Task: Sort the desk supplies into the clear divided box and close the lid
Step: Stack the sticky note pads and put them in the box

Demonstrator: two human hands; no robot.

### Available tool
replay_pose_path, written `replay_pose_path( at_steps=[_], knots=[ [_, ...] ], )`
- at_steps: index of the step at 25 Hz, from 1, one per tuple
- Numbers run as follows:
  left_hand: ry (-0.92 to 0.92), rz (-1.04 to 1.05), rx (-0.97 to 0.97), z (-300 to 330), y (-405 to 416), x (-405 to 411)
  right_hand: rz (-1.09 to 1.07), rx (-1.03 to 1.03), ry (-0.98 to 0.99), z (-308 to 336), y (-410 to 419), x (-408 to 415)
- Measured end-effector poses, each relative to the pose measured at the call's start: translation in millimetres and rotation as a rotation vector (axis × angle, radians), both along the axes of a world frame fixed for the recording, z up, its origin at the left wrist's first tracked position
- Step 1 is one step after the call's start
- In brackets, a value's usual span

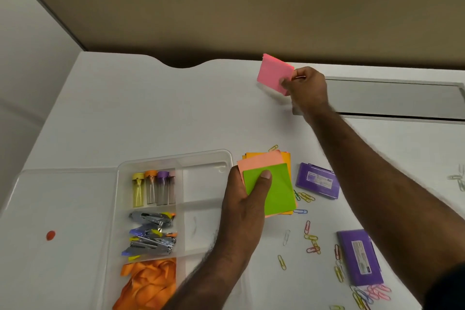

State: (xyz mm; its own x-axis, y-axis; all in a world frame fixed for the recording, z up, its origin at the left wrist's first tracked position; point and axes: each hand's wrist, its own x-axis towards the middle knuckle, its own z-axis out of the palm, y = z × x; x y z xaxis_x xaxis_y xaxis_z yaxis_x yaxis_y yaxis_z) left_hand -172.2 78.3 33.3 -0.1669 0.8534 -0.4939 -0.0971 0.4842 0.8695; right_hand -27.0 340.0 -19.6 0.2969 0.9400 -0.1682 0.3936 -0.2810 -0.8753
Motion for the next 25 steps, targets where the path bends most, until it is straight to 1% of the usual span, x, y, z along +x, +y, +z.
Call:
replay_pose_path(
  at_steps=[3,6,9,12,17,19,21,23,25],
  knots=[
    [0.034,0.000,0.010,7.0,-10.4,7.2,0.093,0.080,0.127,12.8,-52.9,14.5],
    [0.065,0.008,0.017,13.3,-20.6,14.5,0.156,0.142,0.139,27.3,-103.4,36.6],
    [0.093,0.007,0.033,18.4,-32.9,23.1,0.177,0.182,0.106,41.8,-147.3,63.5],
    [0.127,0.008,0.046,21.6,-47.3,32.4,0.198,0.170,0.092,56.7,-186.3,89.7],
    [0.116,0.025,0.039,26.1,-75.4,55.8,0.215,0.149,0.157,84.0,-243.7,133.3],
    [0.108,0.023,0.035,29.1,-86.8,68.9,0.218,0.117,0.204,93.2,-267.6,146.3],
    [0.105,0.010,0.036,31.3,-97.0,82.5,0.271,0.068,0.233,100.2,-290.8,151.5],
    [0.086,-0.008,0.033,33.8,-107.6,98.1,0.345,0.041,0.206,106.0,-312.8,152.2],
    [0.084,-0.031,0.021,34.8,-117.1,113.6,0.412,0.059,0.117,110.1,-329.7,151.4]
  ],
)
